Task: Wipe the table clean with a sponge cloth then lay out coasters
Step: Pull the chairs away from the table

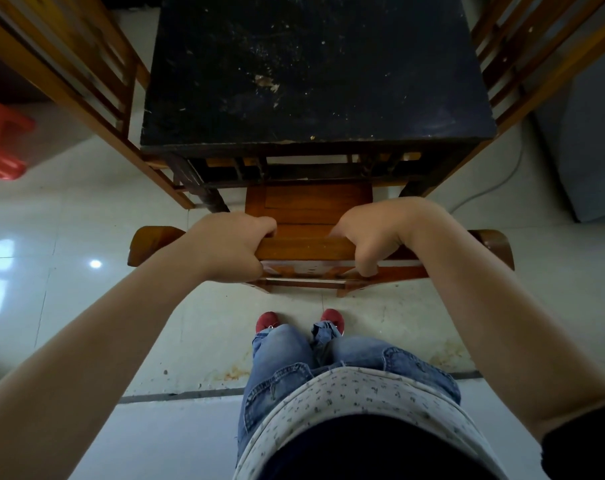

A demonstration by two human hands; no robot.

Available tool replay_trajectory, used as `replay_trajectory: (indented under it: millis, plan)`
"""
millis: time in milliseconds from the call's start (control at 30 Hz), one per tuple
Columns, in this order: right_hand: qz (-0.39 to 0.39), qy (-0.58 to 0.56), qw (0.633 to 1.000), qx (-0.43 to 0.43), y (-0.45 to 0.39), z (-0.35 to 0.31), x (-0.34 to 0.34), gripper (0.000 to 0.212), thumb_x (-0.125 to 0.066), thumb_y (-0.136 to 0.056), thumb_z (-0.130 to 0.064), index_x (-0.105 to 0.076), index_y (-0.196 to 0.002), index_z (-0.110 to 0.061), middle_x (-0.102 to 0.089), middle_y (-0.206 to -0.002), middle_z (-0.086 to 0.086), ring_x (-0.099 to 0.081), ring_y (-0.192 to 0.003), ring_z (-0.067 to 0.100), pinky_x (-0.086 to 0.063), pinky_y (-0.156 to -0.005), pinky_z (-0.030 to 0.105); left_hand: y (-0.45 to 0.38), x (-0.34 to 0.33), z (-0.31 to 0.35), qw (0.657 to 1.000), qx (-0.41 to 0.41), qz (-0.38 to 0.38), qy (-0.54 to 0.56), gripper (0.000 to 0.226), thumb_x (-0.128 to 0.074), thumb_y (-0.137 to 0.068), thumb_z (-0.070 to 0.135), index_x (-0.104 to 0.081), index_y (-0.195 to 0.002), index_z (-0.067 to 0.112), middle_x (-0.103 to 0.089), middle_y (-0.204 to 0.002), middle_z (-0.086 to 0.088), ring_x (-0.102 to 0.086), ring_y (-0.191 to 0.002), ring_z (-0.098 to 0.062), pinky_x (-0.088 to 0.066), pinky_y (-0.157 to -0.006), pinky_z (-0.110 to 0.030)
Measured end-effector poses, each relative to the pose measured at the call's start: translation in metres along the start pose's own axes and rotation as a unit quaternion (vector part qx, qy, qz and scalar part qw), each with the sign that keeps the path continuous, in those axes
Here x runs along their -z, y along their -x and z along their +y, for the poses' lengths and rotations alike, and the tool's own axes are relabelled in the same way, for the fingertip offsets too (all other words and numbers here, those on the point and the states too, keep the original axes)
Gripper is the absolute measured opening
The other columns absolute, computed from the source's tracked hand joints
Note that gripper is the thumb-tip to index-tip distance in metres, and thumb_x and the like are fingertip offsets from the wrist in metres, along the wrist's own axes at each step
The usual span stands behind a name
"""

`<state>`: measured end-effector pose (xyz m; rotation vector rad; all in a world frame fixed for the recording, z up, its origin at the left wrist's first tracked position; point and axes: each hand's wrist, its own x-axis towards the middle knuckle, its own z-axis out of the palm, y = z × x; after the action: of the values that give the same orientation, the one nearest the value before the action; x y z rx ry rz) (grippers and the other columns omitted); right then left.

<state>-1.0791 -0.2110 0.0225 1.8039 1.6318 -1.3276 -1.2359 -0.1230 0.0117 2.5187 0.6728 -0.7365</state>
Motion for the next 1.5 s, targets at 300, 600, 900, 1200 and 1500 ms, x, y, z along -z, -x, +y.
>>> replay_trajectory:
  millis: [300,600,900,1200,1500]
  plan:
    - [-0.007,0.048,0.999,-0.009,-0.002,-0.001,-0.005,0.077,-0.059,-0.077,-0.008,-0.021,-0.143,-0.015,-0.030,-0.147,0.008,-0.032,-0.133,0.021,-0.040,-0.094,0.028,0.004,-0.005,-0.002,1.000,0.017,0.002,-0.008,0.028,-0.059,-0.085,0.023,-0.034,-0.097,0.027,-0.036,-0.072,0.015,-0.040,-0.064,-0.005,-0.033,-0.055,-0.014]
    - [-0.010,0.056,0.998,-0.004,-0.002,0.000,-0.001,0.067,-0.059,-0.078,-0.009,-0.031,-0.139,-0.018,-0.043,-0.137,0.007,-0.042,-0.092,0.008,-0.036,-0.059,0.012,0.005,-0.004,0.005,0.999,0.041,-0.014,-0.007,0.032,-0.059,-0.085,0.025,-0.030,-0.098,0.029,-0.038,-0.082,0.011,-0.044,-0.078,-0.009,-0.035,-0.063,-0.018]
    - [-0.007,0.096,0.995,-0.002,-0.003,-0.002,-0.005,0.077,-0.059,-0.077,-0.009,-0.021,-0.143,-0.016,-0.029,-0.148,0.007,-0.030,-0.134,0.021,-0.040,-0.096,0.029,0.011,-0.007,0.004,0.999,0.046,-0.010,-0.013,0.025,-0.057,-0.086,0.025,-0.034,-0.095,0.026,-0.035,-0.070,0.014,-0.038,-0.061,-0.005,-0.029,-0.053,-0.013]
    - [-0.013,0.100,0.995,0.001,-0.003,0.000,-0.003,0.077,-0.059,-0.077,-0.009,-0.020,-0.143,-0.017,-0.029,-0.148,0.007,-0.030,-0.134,0.022,-0.040,-0.096,0.029,0.007,-0.005,0.007,0.999,0.046,-0.016,-0.005,0.029,-0.059,-0.085,0.024,-0.033,-0.096,0.026,-0.033,-0.071,0.015,-0.041,-0.070,-0.008,-0.034,-0.066,-0.021]
    - [-0.015,0.092,0.996,0.007,-0.001,0.001,-0.003,0.077,-0.060,-0.077,-0.009,-0.021,-0.143,-0.016,-0.029,-0.148,0.007,-0.029,-0.134,0.022,-0.038,-0.097,0.029,0.007,-0.002,0.009,0.998,0.051,-0.030,0.008,0.032,-0.061,-0.084,0.023,-0.032,-0.097,0.028,-0.030,-0.070,0.017,-0.042,-0.079,-0.010,-0.036,-0.069,-0.022]
